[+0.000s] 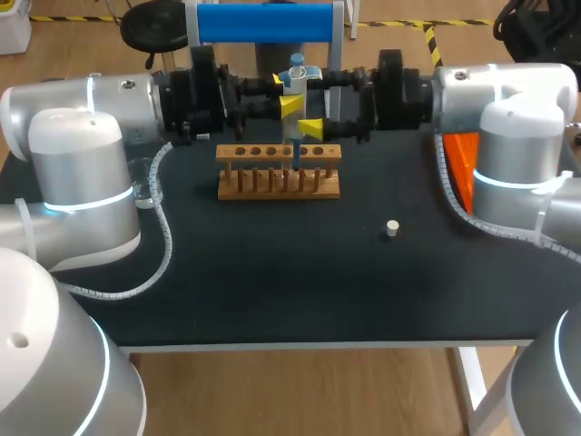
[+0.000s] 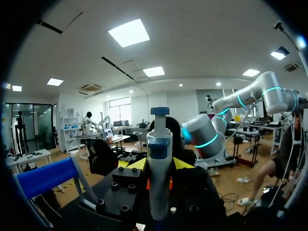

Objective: Invert the test tube, pick up the pipette, mount the tip to pipette, aspirate from beaker and dispense into the tube, eject the tip, return the pipette, and cap with the stopper.

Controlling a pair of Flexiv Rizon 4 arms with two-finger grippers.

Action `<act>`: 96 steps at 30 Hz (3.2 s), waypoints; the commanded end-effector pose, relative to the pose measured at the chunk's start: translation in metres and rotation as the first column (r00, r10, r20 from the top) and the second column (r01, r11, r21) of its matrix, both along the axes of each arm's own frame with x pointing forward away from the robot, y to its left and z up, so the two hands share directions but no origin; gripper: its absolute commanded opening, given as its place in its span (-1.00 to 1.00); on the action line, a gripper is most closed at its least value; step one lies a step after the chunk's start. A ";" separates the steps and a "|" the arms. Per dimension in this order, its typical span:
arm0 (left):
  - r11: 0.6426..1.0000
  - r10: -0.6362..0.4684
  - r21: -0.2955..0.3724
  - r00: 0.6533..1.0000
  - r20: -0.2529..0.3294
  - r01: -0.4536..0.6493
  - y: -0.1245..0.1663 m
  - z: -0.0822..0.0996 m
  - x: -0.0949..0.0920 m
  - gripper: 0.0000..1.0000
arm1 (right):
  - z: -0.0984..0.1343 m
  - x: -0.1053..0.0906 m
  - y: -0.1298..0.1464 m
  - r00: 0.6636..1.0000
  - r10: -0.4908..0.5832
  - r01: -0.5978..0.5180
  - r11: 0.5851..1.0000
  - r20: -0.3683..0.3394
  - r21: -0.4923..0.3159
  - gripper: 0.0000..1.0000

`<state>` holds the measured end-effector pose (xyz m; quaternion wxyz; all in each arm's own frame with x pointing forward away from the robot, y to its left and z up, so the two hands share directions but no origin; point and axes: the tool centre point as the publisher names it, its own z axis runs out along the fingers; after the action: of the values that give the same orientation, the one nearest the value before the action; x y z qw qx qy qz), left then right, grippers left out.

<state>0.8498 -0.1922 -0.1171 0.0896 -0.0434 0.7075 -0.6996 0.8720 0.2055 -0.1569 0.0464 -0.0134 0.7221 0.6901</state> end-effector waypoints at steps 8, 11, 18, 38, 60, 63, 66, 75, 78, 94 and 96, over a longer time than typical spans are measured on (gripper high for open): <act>1.000 0.002 -0.003 1.000 0.002 -0.002 -0.001 -0.001 0.000 -1.00 | 0.000 0.036 -0.075 0.994 -0.112 0.113 0.993 0.016 -0.040 1.00; 1.000 0.002 -0.003 1.000 0.002 -0.002 -0.001 -0.001 0.000 -1.00 | -0.002 0.061 -0.086 0.986 -0.166 0.167 0.983 0.020 -0.073 1.00; 1.000 0.002 -0.003 1.000 0.002 -0.002 -0.001 -0.001 0.000 -1.00 | -0.007 0.106 -0.094 0.969 -0.243 0.246 0.960 0.034 -0.130 1.00; 1.000 0.002 -0.003 1.000 0.002 -0.002 -0.001 -0.001 0.000 -1.00 | 0.001 0.180 -0.082 0.939 -0.342 0.338 0.898 0.037 -0.283 1.00; 1.000 0.002 -0.003 1.000 0.002 -0.002 -0.001 -0.001 0.000 -1.00 | -0.010 0.214 -0.045 0.931 -0.364 0.352 0.891 0.011 -0.288 1.00; 1.000 0.002 -0.003 1.000 0.002 -0.002 -0.001 -0.001 0.000 -1.00 | -0.012 0.219 -0.042 0.932 -0.362 0.351 0.895 0.010 -0.275 1.00; 1.000 0.002 -0.003 1.000 0.002 -0.002 -0.001 -0.001 0.000 -1.00 | -0.015 0.223 -0.040 0.932 -0.362 0.351 0.897 0.008 -0.270 1.00; 1.000 0.002 -0.003 1.000 0.002 -0.002 -0.001 -0.001 0.000 -1.00 | -0.033 0.229 -0.033 0.928 -0.371 0.350 0.896 -0.024 -0.274 1.00; 1.000 0.002 -0.003 1.000 0.002 -0.002 -0.001 -0.001 0.000 -1.00 | -0.036 0.230 -0.032 0.927 -0.373 0.351 0.896 -0.032 -0.273 1.00; 1.000 0.002 -0.003 1.000 0.002 -0.002 -0.001 -0.001 0.000 -1.00 | -0.040 0.238 -0.024 0.925 -0.378 0.359 0.896 -0.028 -0.260 1.00; 1.000 0.002 -0.003 1.000 0.002 -0.002 -0.001 -0.001 0.000 -1.00 | -0.040 0.237 -0.023 0.925 -0.378 0.360 0.896 -0.024 -0.261 1.00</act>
<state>0.8498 -0.1922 -0.1174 0.0897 -0.0434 0.7072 -0.6999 1.1086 0.1808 -0.1959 0.1466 0.1437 0.7945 0.5714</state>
